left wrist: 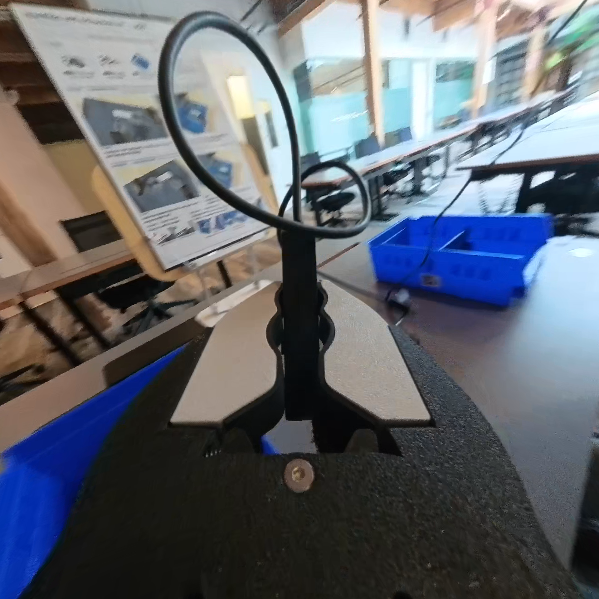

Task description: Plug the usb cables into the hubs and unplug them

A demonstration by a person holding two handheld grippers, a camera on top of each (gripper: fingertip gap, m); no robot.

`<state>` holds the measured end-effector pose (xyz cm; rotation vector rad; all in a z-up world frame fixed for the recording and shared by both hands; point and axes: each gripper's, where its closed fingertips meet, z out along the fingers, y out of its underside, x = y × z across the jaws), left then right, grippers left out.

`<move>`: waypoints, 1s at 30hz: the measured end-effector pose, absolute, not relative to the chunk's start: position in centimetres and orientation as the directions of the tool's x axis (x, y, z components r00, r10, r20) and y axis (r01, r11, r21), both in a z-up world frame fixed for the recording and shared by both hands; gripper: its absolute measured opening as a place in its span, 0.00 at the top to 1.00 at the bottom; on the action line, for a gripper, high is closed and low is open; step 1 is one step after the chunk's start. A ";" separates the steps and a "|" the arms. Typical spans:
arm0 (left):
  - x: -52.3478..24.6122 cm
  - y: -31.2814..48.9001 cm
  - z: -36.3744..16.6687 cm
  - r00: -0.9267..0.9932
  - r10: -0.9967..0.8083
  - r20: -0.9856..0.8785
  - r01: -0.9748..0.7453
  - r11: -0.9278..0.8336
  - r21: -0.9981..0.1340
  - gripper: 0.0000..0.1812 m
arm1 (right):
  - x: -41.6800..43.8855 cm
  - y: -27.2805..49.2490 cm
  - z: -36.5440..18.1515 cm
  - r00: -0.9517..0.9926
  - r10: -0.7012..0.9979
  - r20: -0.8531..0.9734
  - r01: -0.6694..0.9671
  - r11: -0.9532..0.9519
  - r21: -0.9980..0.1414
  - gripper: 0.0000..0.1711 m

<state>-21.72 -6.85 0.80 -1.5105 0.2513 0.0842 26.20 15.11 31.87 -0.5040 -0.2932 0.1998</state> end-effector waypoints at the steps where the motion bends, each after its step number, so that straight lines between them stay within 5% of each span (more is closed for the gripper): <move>1: -22.7 -6.7 0.2 0.970 -0.058 -0.237 -0.236 0.026 -0.971 0.90 | 26.4 15.8 33.5 0.945 0.236 0.225 -0.093 0.857 -0.507 0.96; 10: -25.7 -6.4 -1.3 0.940 0.099 -0.326 -0.319 -0.080 -0.944 0.91 | 27.1 16.4 41.8 0.967 0.037 0.254 0.097 0.862 -0.498 0.96; 13: -24.0 -6.2 -0.7 0.953 0.018 -0.304 -0.304 -0.005 -0.953 0.91 | 25.9 16.6 43.4 0.951 0.164 0.263 0.000 0.847 -0.532 0.96; 30: -19.4 -5.8 0.1 0.944 -0.152 -0.294 -0.285 0.075 -0.956 0.91 | 23.7 18.5 45.9 0.939 0.206 0.274 -0.015 0.823 -0.568 0.96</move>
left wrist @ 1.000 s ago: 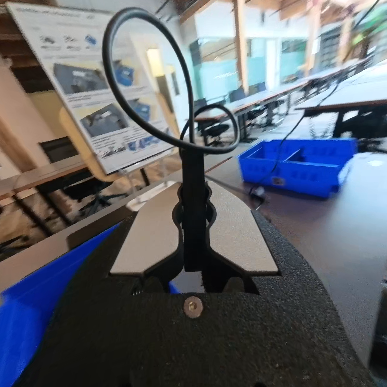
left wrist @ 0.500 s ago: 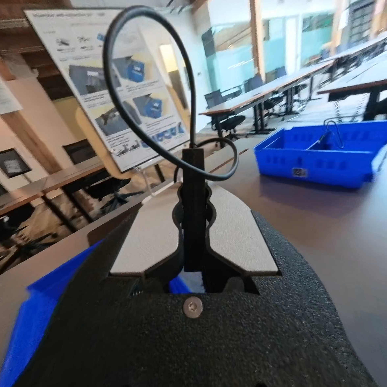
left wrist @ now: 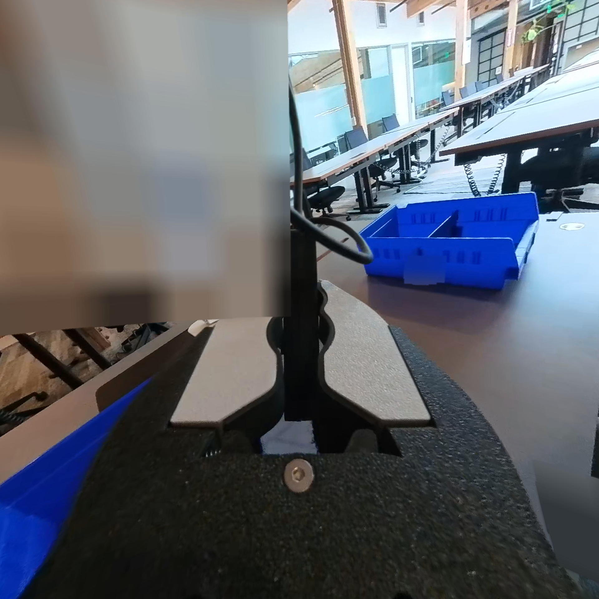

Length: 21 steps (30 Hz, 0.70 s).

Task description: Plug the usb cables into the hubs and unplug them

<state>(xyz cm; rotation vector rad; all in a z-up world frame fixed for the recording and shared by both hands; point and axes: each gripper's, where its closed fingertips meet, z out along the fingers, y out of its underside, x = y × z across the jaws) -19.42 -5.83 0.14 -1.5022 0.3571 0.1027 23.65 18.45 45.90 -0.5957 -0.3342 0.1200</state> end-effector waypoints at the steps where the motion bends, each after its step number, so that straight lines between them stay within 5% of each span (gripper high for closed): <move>1: -19.2 -5.8 0.1 0.942 -0.160 -0.294 -0.285 0.077 -0.955 0.91 | 23.7 18.5 46.2 0.939 0.206 0.274 -0.016 0.825 -0.565 0.96; 9: -18.5 -5.6 -0.1 0.931 -0.183 -0.315 -0.307 0.071 -0.949 0.91 | 22.9 20.3 45.4 0.928 0.199 0.315 0.017 0.822 -0.569 0.96; 21: -18.4 -5.5 -0.3 0.928 -0.189 -0.320 -0.314 0.063 -0.947 0.90 | 17.2 24.9 35.1 0.757 0.547 0.356 -0.039 0.583 -0.812 0.97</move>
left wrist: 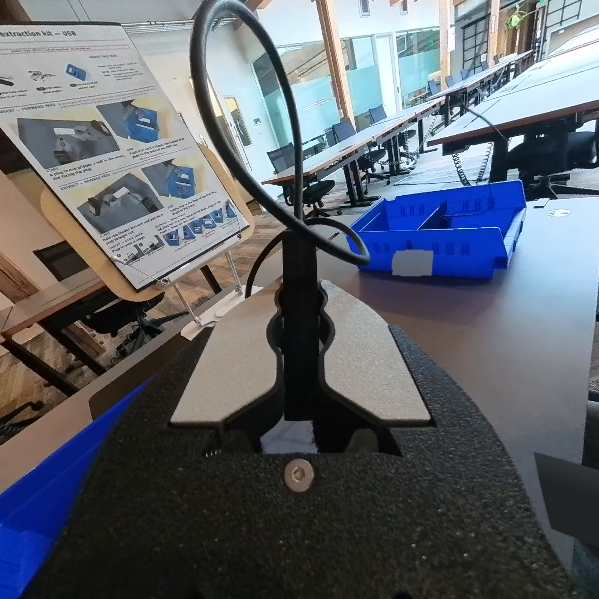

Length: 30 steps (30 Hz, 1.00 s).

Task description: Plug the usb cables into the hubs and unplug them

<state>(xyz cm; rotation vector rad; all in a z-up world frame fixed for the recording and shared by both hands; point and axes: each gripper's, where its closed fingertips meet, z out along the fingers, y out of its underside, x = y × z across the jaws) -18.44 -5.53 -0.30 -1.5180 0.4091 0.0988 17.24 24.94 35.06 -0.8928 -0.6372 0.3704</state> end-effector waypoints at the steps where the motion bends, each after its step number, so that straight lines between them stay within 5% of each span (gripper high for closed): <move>1: -18.5 -5.5 -0.3 0.928 -0.188 -0.322 -0.316 0.062 -0.947 0.90 | 17.1 25.4 34.3 0.750 0.555 0.360 -0.026 0.569 -0.822 0.97; 10: -18.3 -5.2 -0.8 0.925 -0.200 -0.323 -0.320 0.047 -0.946 0.90 | 13.4 27.2 25.1 0.522 0.718 0.460 0.104 0.482 -0.870 0.97; 20: -18.3 -4.8 -1.3 0.925 -0.205 -0.321 -0.322 0.028 -0.946 0.90 | 9.8 26.2 11.3 0.131 0.811 0.570 0.381 0.490 -0.784 0.96; 30: -18.6 -5.0 -1.2 0.927 -0.202 -0.317 -0.318 0.031 -0.948 0.91 | 10.8 23.2 -3.2 -0.129 0.956 0.263 0.496 0.291 -0.818 0.96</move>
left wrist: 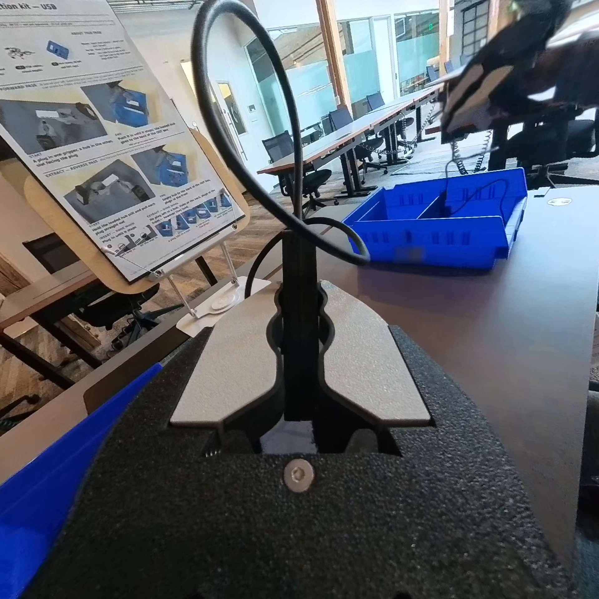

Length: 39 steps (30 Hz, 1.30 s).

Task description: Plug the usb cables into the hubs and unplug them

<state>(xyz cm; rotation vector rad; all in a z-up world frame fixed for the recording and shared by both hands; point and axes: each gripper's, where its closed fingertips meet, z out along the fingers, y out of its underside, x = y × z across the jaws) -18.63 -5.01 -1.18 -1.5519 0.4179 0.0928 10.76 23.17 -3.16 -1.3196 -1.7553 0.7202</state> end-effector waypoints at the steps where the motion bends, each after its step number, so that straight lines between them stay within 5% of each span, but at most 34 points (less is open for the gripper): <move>1: -18.7 -5.0 -1.2 0.927 -0.201 -0.317 -0.318 0.031 -0.948 0.91 | 11.0 22.8 -4.7 -0.142 0.963 0.230 0.511 0.270 -0.816 0.96; 10: -17.9 -4.8 -1.4 0.924 -0.220 -0.313 -0.315 0.024 -0.949 0.91 | 13.9 22.4 -18.3 -0.219 0.973 0.071 0.843 0.226 -0.488 0.96; 18: -17.4 -4.7 -1.6 0.925 -0.250 -0.288 -0.290 0.027 -0.957 0.90 | 14.5 23.1 -21.1 -0.278 0.960 0.034 0.922 0.276 -0.272 0.95; 22: -17.6 -4.6 -1.7 0.925 -0.249 -0.288 -0.293 0.020 -0.956 0.90 | 14.3 22.4 -20.9 -0.278 0.960 -0.015 0.931 0.266 -0.249 0.82; 27: -17.6 -4.7 -1.7 0.929 -0.258 -0.266 -0.270 0.023 -0.963 0.90 | 13.5 23.0 -17.2 -0.258 0.964 0.069 0.907 0.266 -0.327 0.74; 34: -17.2 -4.7 -1.5 0.930 -0.282 -0.236 -0.235 0.036 -0.971 0.91 | 10.4 22.7 -6.4 -0.033 0.941 0.337 0.705 0.261 -0.660 0.67; 39: -16.5 -4.5 -1.6 0.925 -0.303 -0.228 -0.227 0.039 -0.973 0.91 | 6.6 17.0 -2.5 0.061 0.974 0.217 0.457 0.166 -0.874 0.70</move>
